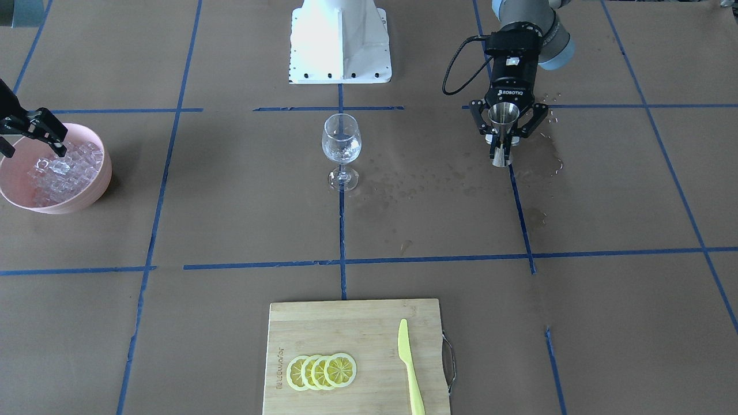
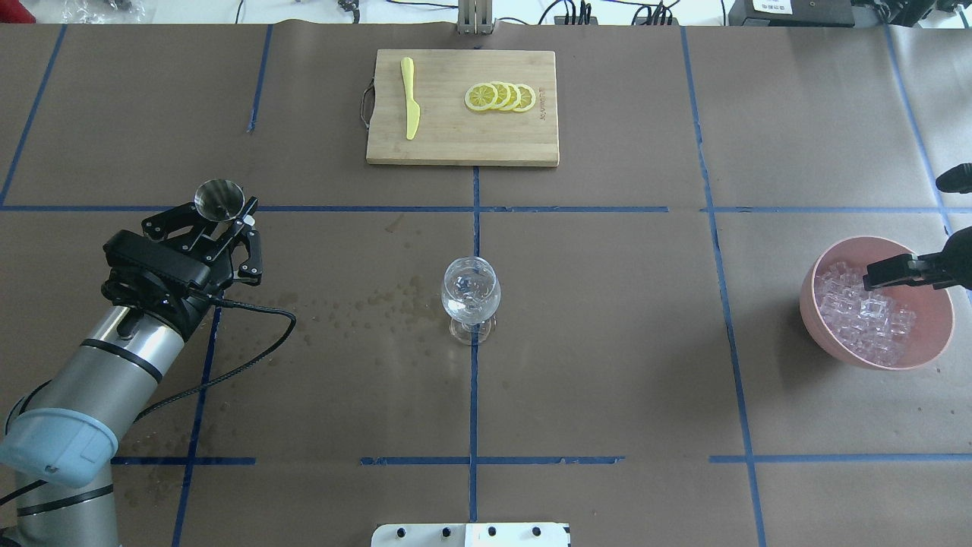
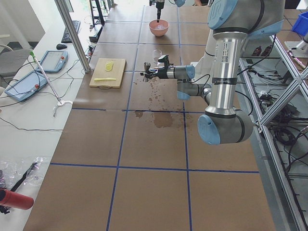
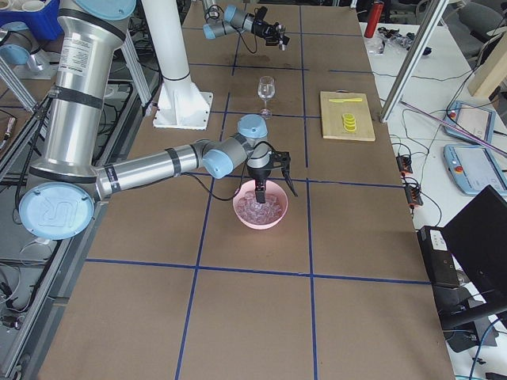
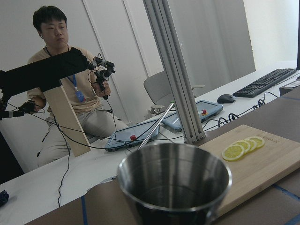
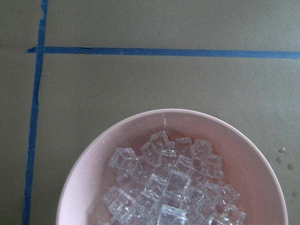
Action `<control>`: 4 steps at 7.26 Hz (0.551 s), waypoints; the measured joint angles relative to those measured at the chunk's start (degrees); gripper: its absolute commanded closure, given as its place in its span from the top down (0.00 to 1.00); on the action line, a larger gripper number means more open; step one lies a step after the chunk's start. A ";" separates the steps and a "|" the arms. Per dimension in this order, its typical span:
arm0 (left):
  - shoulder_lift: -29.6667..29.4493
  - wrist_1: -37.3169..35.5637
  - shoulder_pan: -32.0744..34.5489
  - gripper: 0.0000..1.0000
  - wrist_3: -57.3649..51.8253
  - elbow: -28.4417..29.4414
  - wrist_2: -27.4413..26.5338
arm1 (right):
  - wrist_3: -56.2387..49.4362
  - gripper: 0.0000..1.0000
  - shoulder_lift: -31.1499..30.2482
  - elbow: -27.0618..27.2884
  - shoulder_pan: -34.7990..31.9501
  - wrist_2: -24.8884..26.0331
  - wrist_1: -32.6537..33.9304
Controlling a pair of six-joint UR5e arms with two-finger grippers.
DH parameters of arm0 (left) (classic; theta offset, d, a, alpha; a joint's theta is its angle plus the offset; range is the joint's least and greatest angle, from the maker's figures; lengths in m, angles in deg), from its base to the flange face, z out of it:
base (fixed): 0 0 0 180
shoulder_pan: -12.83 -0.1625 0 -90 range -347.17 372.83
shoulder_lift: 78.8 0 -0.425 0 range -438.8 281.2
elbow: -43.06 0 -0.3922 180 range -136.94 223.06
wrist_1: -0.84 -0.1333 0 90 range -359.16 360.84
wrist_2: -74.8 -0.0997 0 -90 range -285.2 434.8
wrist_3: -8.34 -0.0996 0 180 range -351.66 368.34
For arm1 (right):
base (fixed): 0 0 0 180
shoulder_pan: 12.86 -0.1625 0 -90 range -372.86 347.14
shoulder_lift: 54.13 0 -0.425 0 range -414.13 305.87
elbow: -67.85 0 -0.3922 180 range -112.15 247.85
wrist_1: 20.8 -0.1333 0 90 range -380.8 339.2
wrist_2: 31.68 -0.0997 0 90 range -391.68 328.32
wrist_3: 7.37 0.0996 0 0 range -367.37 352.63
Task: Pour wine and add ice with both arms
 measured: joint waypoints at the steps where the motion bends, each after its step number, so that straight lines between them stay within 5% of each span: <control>1: 0.19 0.16 0.03 0.00 0.03 0.00 0.00 | 1.63 1.00 -0.92 -1.50 0.43 0.08 -3.80; 4: 0.29 0.27 0.04 0.00 0.04 0.00 0.06 | 5.34 0.96 -1.18 -4.62 3.73 0.51 -7.91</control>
